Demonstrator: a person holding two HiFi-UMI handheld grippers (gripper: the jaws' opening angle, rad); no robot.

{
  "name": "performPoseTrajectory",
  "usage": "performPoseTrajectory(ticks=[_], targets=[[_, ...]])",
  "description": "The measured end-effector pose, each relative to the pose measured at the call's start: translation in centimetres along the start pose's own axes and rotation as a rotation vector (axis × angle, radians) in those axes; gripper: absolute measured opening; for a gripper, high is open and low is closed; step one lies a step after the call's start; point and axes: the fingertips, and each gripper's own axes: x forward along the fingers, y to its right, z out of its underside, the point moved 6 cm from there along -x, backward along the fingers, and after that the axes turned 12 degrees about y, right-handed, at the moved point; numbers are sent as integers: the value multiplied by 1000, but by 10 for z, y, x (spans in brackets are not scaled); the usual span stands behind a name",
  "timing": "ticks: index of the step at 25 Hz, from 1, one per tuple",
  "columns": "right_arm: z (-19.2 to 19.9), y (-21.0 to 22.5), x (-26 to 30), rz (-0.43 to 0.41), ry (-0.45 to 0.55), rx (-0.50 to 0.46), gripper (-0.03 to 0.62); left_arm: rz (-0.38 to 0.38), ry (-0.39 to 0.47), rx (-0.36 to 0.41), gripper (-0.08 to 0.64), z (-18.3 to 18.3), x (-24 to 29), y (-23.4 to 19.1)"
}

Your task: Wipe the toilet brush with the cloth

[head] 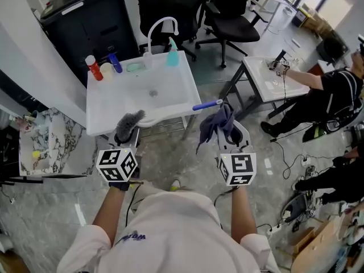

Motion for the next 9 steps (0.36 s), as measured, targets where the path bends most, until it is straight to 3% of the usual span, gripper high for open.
performPoseTrajectory(ticks=[5,9], targets=[[11,3,5,-23,-49,26,66,-21,-10,-10,130,3,-8,-3],[26,-25,12,-96,-127,74,66,-65,-81,-16,130,3,-37,-29]])
